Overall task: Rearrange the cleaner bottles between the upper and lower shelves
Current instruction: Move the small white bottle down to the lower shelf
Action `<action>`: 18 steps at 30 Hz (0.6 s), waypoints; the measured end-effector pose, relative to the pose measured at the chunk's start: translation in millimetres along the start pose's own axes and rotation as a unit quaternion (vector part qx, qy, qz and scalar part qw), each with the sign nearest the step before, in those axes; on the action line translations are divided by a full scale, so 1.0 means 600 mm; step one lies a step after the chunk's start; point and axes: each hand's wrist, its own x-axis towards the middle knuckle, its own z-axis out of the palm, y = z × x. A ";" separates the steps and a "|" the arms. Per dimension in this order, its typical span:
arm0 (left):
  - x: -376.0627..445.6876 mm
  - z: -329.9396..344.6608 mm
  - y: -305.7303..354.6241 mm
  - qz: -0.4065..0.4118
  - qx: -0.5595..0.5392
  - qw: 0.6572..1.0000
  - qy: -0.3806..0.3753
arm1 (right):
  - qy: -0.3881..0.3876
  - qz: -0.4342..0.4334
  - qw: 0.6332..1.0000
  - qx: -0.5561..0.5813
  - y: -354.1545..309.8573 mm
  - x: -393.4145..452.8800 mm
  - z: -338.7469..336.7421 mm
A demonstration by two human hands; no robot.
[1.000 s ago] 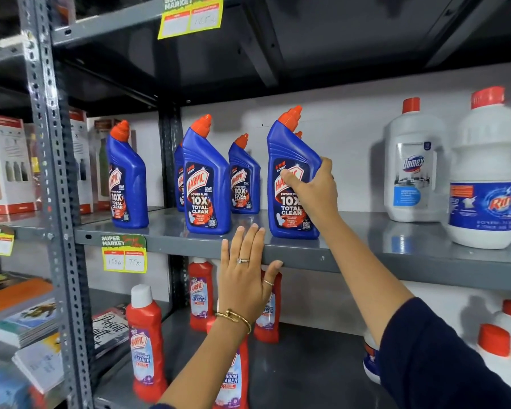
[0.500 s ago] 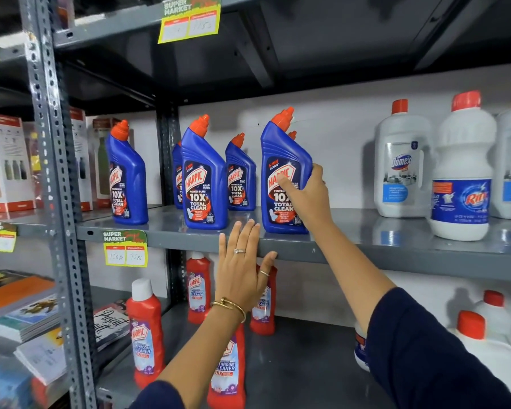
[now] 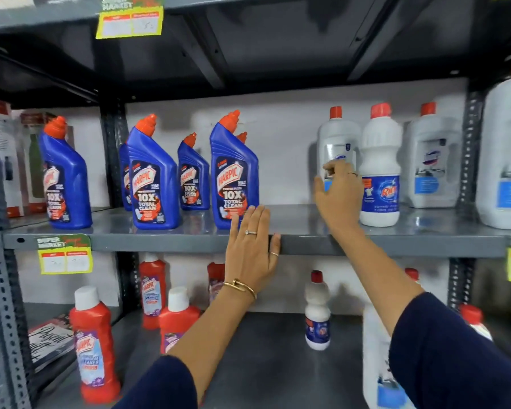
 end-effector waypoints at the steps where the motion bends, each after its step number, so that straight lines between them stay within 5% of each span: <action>1: 0.004 0.004 0.010 0.007 0.002 1.000 -0.001 | 0.001 -0.016 0.999 -0.052 0.012 0.003 -0.015; 7: 0.026 0.034 0.070 0.019 -0.004 0.999 0.025 | 0.014 -0.066 0.971 -0.229 0.075 0.018 -0.087; 18: 0.042 0.066 0.126 0.034 0.031 0.999 -0.008 | -0.076 0.086 0.984 -0.135 0.111 0.033 -0.087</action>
